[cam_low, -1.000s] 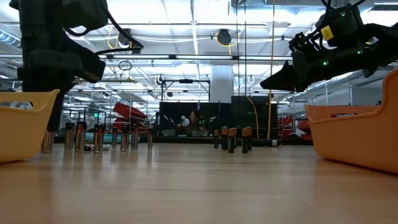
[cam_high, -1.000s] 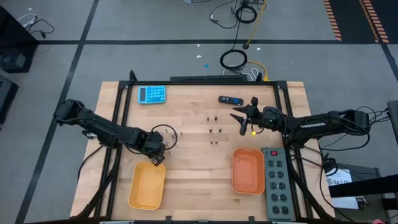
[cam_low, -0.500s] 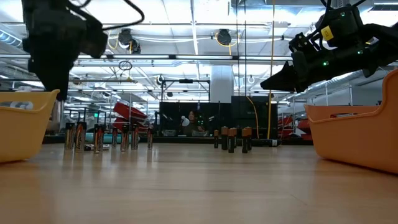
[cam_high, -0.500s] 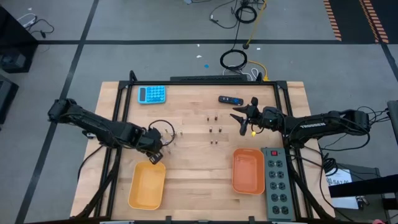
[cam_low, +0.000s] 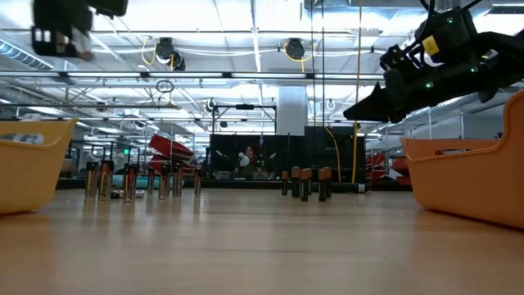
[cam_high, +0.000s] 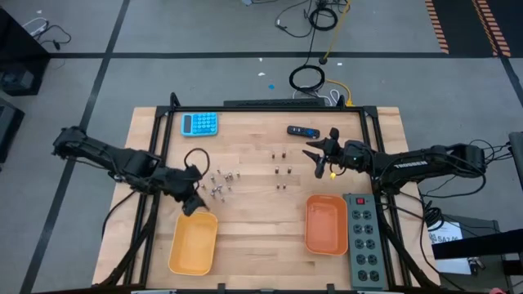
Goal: Sort batteries
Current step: Put the silver battery into the yellow bin
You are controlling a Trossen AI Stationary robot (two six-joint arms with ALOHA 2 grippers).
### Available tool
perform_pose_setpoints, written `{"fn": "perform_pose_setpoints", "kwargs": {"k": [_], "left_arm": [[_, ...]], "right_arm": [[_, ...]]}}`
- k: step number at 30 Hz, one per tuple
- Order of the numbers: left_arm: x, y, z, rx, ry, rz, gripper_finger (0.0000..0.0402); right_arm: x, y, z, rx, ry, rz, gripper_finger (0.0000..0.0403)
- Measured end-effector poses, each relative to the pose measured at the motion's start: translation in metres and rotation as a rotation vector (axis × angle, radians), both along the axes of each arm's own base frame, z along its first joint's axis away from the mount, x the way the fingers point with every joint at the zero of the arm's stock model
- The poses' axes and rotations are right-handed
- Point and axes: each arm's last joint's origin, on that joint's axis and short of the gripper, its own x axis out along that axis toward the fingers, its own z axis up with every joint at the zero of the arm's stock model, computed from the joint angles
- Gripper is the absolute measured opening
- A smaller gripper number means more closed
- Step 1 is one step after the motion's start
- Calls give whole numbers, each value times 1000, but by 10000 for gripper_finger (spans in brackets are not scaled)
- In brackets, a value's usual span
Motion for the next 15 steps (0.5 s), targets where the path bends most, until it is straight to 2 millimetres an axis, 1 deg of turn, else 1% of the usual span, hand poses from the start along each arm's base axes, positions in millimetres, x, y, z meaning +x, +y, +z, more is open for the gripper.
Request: {"fn": "perform_pose_setpoints", "kwargs": {"k": [4, 9, 12, 15], "left_arm": [[1, -11, -14, -64, 49, -40, 58], [13, -26, -39, -179, 45, -73, 58], [17, -31, -56, -245, 165, -75, 58], [17, -34, -71, -237, 306, -78, 58]], "right_arm": [[2, 0, -4, 9, 24, -1, 144], [4, -1, -9, 11, 32, 0, 144], [6, -1, -9, 10, 27, 0, 144], [6, -1, -9, 10, 23, 0, 144]]}}
